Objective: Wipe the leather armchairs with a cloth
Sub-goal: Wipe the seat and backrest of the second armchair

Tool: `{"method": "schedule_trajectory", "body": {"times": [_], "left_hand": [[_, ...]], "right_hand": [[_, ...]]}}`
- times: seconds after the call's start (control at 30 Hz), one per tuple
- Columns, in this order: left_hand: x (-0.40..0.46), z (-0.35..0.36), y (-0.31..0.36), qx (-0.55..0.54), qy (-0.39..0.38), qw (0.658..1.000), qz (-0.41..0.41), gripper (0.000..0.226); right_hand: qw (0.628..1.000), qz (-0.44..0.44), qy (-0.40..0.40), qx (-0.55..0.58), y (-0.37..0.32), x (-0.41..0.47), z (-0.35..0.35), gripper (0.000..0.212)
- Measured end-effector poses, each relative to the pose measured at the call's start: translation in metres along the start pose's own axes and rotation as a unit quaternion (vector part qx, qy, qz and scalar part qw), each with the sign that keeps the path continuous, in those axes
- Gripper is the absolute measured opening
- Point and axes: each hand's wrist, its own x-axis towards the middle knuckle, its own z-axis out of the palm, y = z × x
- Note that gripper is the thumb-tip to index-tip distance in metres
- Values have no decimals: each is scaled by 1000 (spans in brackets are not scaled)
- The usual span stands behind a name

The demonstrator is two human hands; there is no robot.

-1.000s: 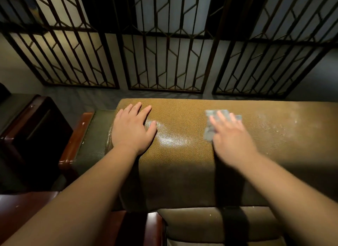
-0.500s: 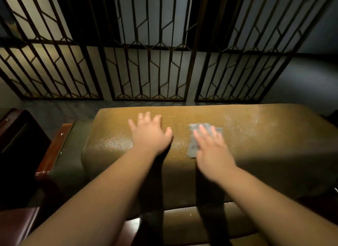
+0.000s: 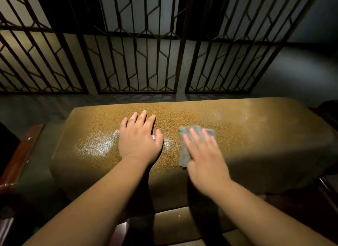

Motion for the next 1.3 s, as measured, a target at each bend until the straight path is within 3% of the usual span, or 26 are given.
{"method": "schedule_trajectory", "body": {"times": [0.07, 0.13, 0.27, 0.33, 0.47, 0.57, 0.63, 0.7, 0.77, 0.8, 0.9, 0.97, 1.03, 1.2, 1.3], "left_hand": [[1, -1, 2, 4, 1, 1000, 1, 70], [4, -1, 4, 5, 0, 1000, 3, 70], [3, 0, 5, 6, -4, 1000, 7, 69], [3, 1, 4, 5, -4, 1000, 6, 70], [4, 1, 3, 9, -2, 1000, 10, 70], [4, 1, 2, 10, -8, 1000, 10, 70], [3, 1, 1, 6, -9, 1000, 9, 70], [3, 1, 2, -1, -7, 1000, 7, 70], [5, 1, 1, 0, -5, 1000, 4, 69], [6, 1, 1, 1, -5, 1000, 2, 69], [1, 4, -1, 1, -5, 1000, 2, 67], [1, 2, 0, 0, 0, 1000, 5, 66], [6, 0, 4, 4, 0, 1000, 2, 66], [4, -7, 9, 9, -27, 999, -30, 70], [6, -15, 31, -12, -83, 993, -80, 69]], "right_hand": [[996, -80, -25, -13, -4, -5, -4, 71], [995, -95, -20, -32, 32, 6, -12, 66], [986, 160, -20, -32, 108, 28, -29, 72], [978, 206, -26, -4, 93, 42, -30, 74], [999, -31, -7, -9, 7, 38, -12, 60], [993, -99, -58, 2, 12, 36, -16, 60], [998, -40, -49, -12, 53, 43, -23, 65], [993, 94, -62, -19, 95, 54, -33, 69], [975, 205, -84, -4, 104, 68, -36, 64], [972, 215, -91, 1, 91, 72, -34, 63], [996, 49, -78, 7, 25, 62, -21, 77], [995, -52, -83, 19, -1, 43, -16, 72], [992, -78, -95, 24, 17, 43, -26, 66], [989, 121, -81, -7, 120, 51, -40, 56], [981, 164, -108, 10, 101, 49, -44, 57]]}}
